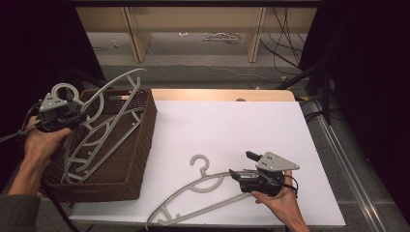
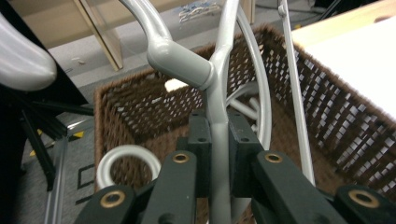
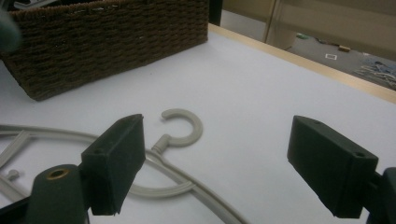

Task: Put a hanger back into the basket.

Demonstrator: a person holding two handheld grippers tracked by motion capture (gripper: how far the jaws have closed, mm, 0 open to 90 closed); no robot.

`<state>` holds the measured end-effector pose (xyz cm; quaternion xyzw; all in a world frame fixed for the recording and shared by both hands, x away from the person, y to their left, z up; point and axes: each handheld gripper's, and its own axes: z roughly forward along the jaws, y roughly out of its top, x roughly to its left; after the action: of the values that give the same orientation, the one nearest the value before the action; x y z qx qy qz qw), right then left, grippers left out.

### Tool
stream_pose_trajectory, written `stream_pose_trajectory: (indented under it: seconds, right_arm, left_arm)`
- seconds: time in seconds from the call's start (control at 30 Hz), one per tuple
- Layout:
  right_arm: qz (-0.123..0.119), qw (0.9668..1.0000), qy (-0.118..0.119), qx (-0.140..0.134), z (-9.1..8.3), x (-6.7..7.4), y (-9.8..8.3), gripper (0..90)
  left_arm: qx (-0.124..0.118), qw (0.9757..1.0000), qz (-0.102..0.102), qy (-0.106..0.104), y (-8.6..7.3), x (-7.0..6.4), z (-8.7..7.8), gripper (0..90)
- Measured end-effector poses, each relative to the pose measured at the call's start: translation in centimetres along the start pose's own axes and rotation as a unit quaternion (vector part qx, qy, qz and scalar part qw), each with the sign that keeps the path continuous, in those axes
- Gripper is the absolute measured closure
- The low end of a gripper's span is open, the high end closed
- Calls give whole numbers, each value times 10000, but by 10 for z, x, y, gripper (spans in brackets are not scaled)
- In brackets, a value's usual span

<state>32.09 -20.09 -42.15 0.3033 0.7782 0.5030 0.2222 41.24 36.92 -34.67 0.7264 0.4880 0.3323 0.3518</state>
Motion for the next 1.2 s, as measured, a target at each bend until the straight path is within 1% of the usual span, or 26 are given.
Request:
stream_pose_trajectory:
  seconds: [0.13, 0.17, 0.27, 0.37, 0.4, 0.43, 0.47, 0.5, 0.53, 0.57, 0.63, 0.7, 0.73, 0.77, 0.83, 0.9, 0.93, 0.97, 1.03, 1.07, 1.1, 1.17, 1.2]
  right_arm:
    - [-10, 10000, 24, 38, -1, 0, 1, 201]
    - [-7, 10000, 18, 30, -1, 0, 0, 201]
    - [4, 10000, 34, 34, 0, 0, 0, 201]
    - [-10, 10000, 26, 65, 0, -1, 0, 201]
    - [-20, 10000, 5, 27, 0, -1, 0, 201]
    - [-19, 10000, 9, 29, 0, -1, 0, 201]
    - [-24, 10000, 29, 25, 1, -1, 0, 201]
    - [-24, 10000, 19, -28, 1, -1, -1, 201]
    - [-20, 10000, 13, 51, 0, -1, 0, 201]
    - [11, 10000, 17, 42, 0, -1, 0, 201]
    - [13, 10000, 38, 75, 0, -1, 0, 201]
    - [5, 10000, -2, 44, 1, 0, -1, 201]
    - [8, 10000, -7, 46, 1, -1, -1, 201]
    - [11, 10000, 20, 91, 1, -1, -1, 200]
    - [18, 10000, 29, 85, 0, -2, -1, 200]
    - [20, 10000, 5, 92, 0, -2, -1, 200]
    - [25, 10000, 16, 95, 0, -3, -1, 200]
    - [31, 10000, 3, 62, 1, -3, -1, 200]
    - [19, 9999, 19, 101, 1, -2, -1, 200]
    - [23, 9999, 26, 123, 1, -2, -2, 200]
    - [8, 9999, 30, 118, 1, -2, -1, 200]
    - [11, 9999, 40, 105, 1, -2, -1, 200]
    - [3, 9999, 40, 99, 1, -2, -1, 200]
  left_arm:
    - [136, 9999, 65, -42, -12, 3, 2, 820]
    - [134, 9999, 40, -46, -15, 2, 3, 820]
    - [206, 9997, 95, -120, -21, 3, 5, 820]
    - [338, 9993, 145, -99, -26, 2, 8, 819]
    - [447, 9986, 252, -101, -28, 4, 7, 819]
    - [473, 9985, 248, -102, -30, 3, 10, 819]
    - [571, 9977, 338, -111, -31, 3, 10, 819]
    - [575, 9978, 311, -114, -32, 3, 12, 818]
    - [610, 9976, 322, -103, -33, 3, 13, 818]
    - [687, 9971, 312, -129, -35, 1, 17, 818]
    - [806, 9958, 394, -167, -38, -1, 21, 817]
    - [925, 9949, 368, -130, -39, -3, 25, 817]
    - [948, 9949, 334, -121, -41, -2, 28, 818]
    - [981, 9945, 343, -91, -42, -2, 29, 818]
    - [1056, 9936, 382, -139, -44, -1, 31, 817]
    - [1052, 9938, 345, -138, -45, -5, 35, 817]
    - [1135, 9925, 438, -138, -45, -6, 37, 817]
    - [1133, 9926, 423, -114, -45, -9, 41, 818]
    - [1293, 9903, 498, -43, -44, -10, 45, 818]
    - [1312, 9903, 458, -15, -45, -9, 47, 818]
    - [1283, 9910, 374, 9, -46, -9, 48, 817]
    - [1317, 9905, 383, 57, -47, -6, 49, 814]
    - [1347, 9899, 432, 85, -48, -6, 50, 813]
